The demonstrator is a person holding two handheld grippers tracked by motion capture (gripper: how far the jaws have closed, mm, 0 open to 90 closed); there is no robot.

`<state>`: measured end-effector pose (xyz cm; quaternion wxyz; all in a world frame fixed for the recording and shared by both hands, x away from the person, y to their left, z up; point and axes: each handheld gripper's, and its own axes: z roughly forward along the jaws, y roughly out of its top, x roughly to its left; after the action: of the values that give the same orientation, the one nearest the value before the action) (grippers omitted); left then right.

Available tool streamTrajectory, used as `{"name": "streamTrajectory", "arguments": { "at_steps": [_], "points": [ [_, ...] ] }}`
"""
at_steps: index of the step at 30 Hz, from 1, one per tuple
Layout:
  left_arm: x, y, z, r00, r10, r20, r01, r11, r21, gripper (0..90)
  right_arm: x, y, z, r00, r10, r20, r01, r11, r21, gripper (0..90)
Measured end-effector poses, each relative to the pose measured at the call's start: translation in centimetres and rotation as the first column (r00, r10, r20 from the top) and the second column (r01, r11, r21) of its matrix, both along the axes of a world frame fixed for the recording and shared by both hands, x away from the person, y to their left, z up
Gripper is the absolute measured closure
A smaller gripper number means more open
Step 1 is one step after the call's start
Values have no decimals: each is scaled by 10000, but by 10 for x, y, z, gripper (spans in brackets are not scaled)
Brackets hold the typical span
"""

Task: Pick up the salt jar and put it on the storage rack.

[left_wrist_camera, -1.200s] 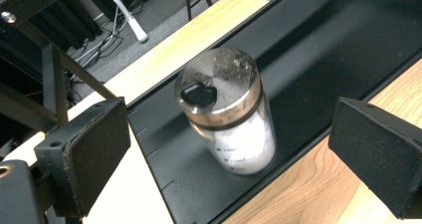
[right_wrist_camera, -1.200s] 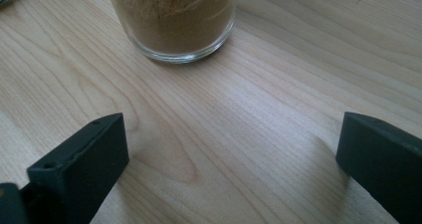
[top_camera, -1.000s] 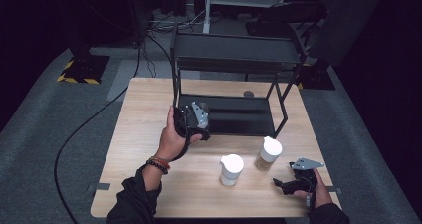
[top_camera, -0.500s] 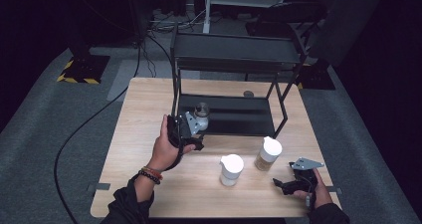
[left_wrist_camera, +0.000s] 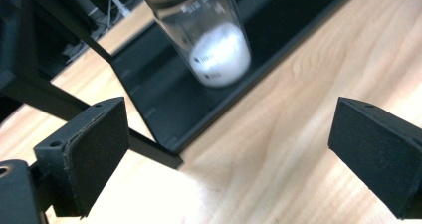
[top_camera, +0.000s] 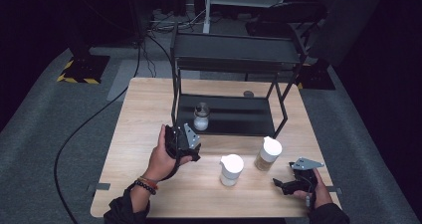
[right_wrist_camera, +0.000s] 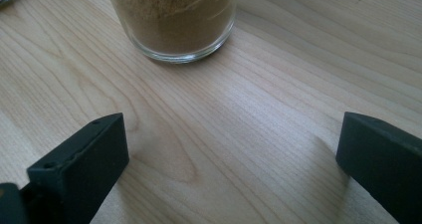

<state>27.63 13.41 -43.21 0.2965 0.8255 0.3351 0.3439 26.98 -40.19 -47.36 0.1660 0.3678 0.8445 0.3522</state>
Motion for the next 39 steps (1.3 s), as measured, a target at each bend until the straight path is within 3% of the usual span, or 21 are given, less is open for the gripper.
{"name": "streamTrajectory", "arguments": {
  "at_steps": [16, 22, 39],
  "points": [
    [-24, 23, -21, 9982, 41, -598, -28, 9998, 221, 29, 0, 0, 0, 10000, -2, 0, 2, 10000, -1, 0],
    [-32, 39, -27, 9959, 237, -874, -264, 9992, -293, 29, 0, 0, 0, 10000, -3, -1, 3, 10000, -2, 0],
    [-48, 67, -38, 9868, 442, -1560, -576, 9949, -823, 30, 0, 0, 0, 10000, -3, 2, 3, 10000, -2, 0]
  ]
}}
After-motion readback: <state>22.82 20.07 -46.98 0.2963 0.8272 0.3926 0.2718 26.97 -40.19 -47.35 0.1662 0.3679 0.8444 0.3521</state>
